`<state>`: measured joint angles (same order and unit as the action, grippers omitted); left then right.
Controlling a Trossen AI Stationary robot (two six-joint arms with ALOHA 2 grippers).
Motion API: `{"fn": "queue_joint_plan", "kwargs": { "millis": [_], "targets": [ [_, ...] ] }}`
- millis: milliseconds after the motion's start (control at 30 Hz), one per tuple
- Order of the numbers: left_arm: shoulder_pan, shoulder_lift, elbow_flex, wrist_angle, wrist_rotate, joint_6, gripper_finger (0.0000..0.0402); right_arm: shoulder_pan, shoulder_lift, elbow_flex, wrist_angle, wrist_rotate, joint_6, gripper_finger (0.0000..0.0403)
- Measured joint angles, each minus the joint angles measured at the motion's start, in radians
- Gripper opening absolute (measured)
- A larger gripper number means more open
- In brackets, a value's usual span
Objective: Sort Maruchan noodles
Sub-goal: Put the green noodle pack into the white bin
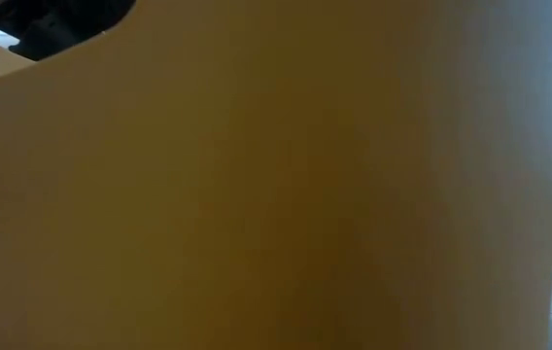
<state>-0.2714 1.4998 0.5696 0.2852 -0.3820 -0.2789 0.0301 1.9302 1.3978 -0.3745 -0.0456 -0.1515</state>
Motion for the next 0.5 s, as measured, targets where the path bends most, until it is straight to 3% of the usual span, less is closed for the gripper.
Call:
{"fn": "queue_joint_plan", "kwargs": {
  "millis": [500],
  "targets": [
    [0.000, 0.000, 0.000, 0.013, -0.001, -0.009, 0.0107, -0.105, 0.104, -0.049, 0.042, -0.057, -0.011, 0.0001]
  ]
}}
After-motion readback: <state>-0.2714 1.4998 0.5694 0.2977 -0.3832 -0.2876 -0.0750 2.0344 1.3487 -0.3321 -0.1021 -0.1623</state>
